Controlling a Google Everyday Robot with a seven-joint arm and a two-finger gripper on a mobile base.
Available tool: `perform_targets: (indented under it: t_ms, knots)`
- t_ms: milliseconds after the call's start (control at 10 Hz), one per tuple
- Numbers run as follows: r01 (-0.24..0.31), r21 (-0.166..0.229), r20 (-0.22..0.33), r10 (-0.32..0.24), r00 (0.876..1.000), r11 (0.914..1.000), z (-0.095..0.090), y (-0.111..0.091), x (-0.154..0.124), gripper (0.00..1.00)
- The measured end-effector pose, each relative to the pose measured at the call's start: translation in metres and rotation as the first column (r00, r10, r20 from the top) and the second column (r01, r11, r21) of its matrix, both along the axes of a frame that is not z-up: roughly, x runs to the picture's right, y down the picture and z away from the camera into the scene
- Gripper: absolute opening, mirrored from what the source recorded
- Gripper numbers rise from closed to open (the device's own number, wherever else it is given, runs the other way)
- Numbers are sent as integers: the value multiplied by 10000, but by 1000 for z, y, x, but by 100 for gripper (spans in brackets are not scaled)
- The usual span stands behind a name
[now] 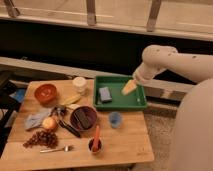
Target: Place grapes in table surface
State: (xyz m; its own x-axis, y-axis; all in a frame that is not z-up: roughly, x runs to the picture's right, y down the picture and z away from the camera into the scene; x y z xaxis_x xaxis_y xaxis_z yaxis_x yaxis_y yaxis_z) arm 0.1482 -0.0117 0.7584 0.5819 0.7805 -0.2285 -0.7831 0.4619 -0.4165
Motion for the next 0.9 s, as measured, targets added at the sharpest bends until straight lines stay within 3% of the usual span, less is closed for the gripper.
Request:
perform_targets:
  t_ms: [200,400,500,700,900]
  knots:
    - [894,-16,656,-891,9939,9960,-6,9,-48,80]
    - [1618,108,1231,-1619,9791,9868,-17,22,-88,80]
    - [2046,338,1548,-2074,9659,9783,-28,33,-112,80]
    - [2424,637,1666,-2498,9539,9681,-40,41,-124,80]
    - [2465,662,1719,-2544,9517,9669,-41,41,-129,80]
